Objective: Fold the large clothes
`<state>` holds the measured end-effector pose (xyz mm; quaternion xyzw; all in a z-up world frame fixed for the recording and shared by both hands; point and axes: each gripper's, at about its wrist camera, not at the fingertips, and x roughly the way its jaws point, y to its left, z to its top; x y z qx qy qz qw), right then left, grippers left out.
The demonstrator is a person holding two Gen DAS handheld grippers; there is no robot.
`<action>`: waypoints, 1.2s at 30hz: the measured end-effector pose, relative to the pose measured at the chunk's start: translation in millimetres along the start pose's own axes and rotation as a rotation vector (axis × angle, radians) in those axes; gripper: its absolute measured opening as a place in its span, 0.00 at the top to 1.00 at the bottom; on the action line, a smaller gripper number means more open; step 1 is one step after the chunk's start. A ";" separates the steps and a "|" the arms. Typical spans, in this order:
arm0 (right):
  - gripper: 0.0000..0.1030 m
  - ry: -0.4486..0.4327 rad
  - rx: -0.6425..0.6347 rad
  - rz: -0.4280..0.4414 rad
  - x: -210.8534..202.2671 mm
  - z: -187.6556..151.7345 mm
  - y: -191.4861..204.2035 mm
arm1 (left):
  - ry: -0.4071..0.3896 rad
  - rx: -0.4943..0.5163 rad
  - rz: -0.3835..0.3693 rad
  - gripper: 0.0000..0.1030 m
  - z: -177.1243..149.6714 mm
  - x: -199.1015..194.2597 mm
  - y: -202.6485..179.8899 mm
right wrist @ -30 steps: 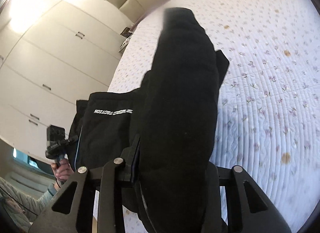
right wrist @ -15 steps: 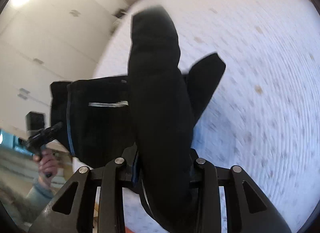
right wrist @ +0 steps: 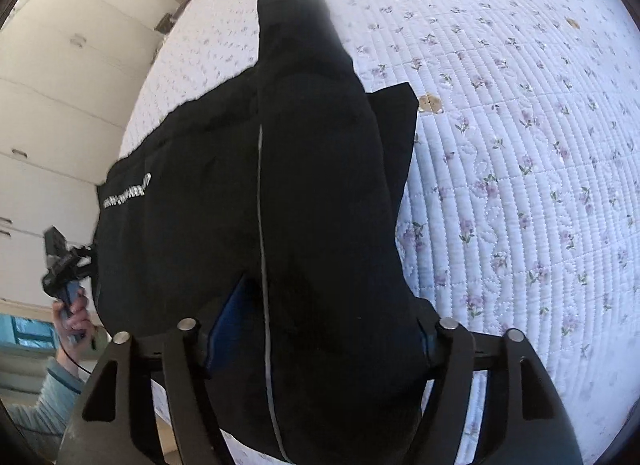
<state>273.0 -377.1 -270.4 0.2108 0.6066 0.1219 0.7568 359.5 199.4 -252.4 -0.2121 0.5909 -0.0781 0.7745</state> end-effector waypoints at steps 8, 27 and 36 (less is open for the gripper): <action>0.02 0.073 -0.031 0.014 28.2 6.7 2.8 | 0.298 -0.101 -0.463 0.14 8.5 77.3 20.3; 0.53 -0.062 -0.120 0.438 5.0 21.6 66.7 | -0.012 0.111 -0.476 0.72 -22.6 -58.0 -89.1; 0.53 -0.076 -0.262 0.447 -82.1 1.5 116.6 | -0.136 0.106 -0.446 0.72 -98.5 -163.2 -114.5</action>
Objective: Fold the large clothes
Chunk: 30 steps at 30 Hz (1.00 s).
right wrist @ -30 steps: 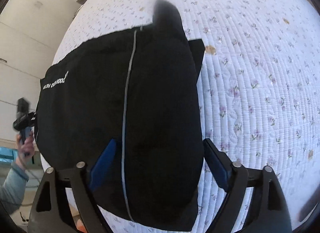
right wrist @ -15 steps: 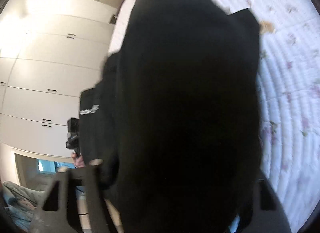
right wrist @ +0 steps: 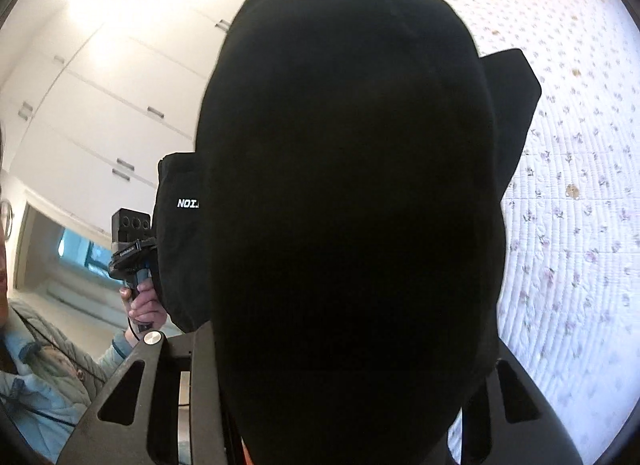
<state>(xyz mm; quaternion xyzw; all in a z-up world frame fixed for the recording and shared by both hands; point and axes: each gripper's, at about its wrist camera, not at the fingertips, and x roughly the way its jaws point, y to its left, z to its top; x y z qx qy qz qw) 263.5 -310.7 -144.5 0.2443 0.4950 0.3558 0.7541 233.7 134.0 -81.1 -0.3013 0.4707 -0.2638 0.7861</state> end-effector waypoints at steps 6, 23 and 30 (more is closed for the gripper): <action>0.53 0.072 0.037 -0.036 14.1 -29.8 -14.2 | 0.052 -0.066 0.038 0.72 -43.9 7.2 31.9; 0.31 -0.109 0.275 -0.270 50.0 -150.8 -125.8 | 0.053 -0.144 0.048 0.49 -92.6 21.3 179.8; 0.26 -0.251 0.287 -0.600 -16.6 -168.2 -67.6 | -0.014 -0.108 0.136 0.51 -107.9 -47.3 185.2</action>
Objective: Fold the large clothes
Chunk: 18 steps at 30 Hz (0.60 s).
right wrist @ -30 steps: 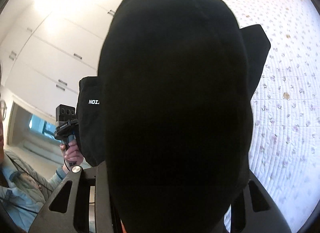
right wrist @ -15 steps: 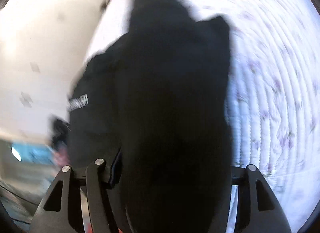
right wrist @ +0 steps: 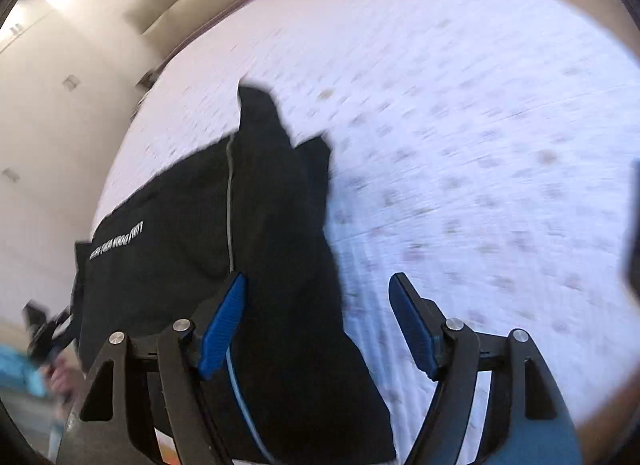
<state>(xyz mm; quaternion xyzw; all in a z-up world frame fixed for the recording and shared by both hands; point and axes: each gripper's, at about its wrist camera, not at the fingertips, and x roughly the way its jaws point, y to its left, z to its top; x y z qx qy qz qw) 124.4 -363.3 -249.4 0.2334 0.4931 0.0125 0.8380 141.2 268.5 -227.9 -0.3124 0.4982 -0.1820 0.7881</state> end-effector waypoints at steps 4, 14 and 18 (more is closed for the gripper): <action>0.26 -0.055 0.072 0.075 -27.4 -9.2 43.8 | -0.044 0.158 0.093 0.50 -25.5 -39.4 -54.9; 0.26 0.065 -0.282 -0.330 37.4 -63.6 133.1 | 0.059 0.318 0.342 0.50 -74.2 54.0 -109.8; 0.23 0.095 -0.251 -0.311 62.5 -71.3 121.7 | 0.065 0.174 0.234 0.50 -66.4 61.6 -71.0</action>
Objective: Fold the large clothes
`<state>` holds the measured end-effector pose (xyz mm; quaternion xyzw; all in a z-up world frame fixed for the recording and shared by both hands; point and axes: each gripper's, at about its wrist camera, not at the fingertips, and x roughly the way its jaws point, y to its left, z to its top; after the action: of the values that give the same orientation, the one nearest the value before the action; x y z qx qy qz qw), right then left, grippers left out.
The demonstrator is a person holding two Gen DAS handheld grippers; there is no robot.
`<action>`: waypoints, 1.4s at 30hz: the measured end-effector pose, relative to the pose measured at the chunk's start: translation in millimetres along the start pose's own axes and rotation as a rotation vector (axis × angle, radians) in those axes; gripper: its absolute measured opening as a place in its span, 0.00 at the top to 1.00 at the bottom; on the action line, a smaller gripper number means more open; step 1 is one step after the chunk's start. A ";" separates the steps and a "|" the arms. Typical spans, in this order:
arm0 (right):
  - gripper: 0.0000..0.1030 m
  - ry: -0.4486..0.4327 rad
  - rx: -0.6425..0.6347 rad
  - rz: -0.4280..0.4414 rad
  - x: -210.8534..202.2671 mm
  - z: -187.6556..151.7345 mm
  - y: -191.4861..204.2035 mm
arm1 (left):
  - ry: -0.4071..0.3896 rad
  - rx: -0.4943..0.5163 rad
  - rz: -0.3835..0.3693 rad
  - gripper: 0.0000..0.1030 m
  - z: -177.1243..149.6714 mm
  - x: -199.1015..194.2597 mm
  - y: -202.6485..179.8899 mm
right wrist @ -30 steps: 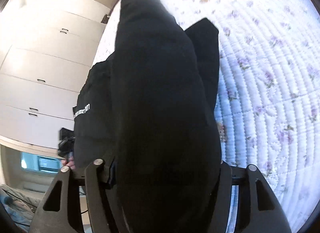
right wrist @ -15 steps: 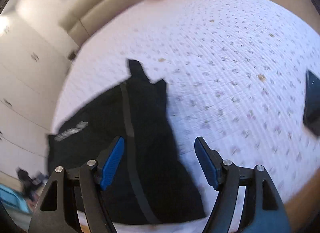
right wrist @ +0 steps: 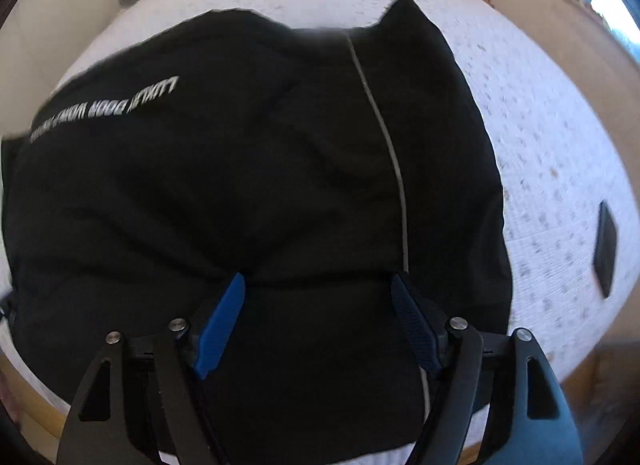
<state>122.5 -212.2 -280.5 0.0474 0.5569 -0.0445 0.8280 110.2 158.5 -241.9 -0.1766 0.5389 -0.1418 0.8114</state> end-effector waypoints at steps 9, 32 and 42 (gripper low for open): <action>0.25 -0.142 0.037 0.084 -44.6 60.3 -21.7 | -0.165 0.180 0.060 0.48 50.4 -53.8 -53.7; 0.16 -0.172 0.066 0.089 -96.7 44.9 -24.6 | -0.187 0.178 0.187 0.35 58.0 -96.2 -88.4; 0.13 -0.306 0.074 0.040 -226.8 -35.0 7.2 | -0.428 0.305 0.364 0.23 -13.2 -203.9 -195.9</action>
<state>6.1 -195.8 -83.3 0.0814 0.4212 -0.0551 0.9016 12.9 66.7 7.6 0.0204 0.3511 -0.0331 0.9355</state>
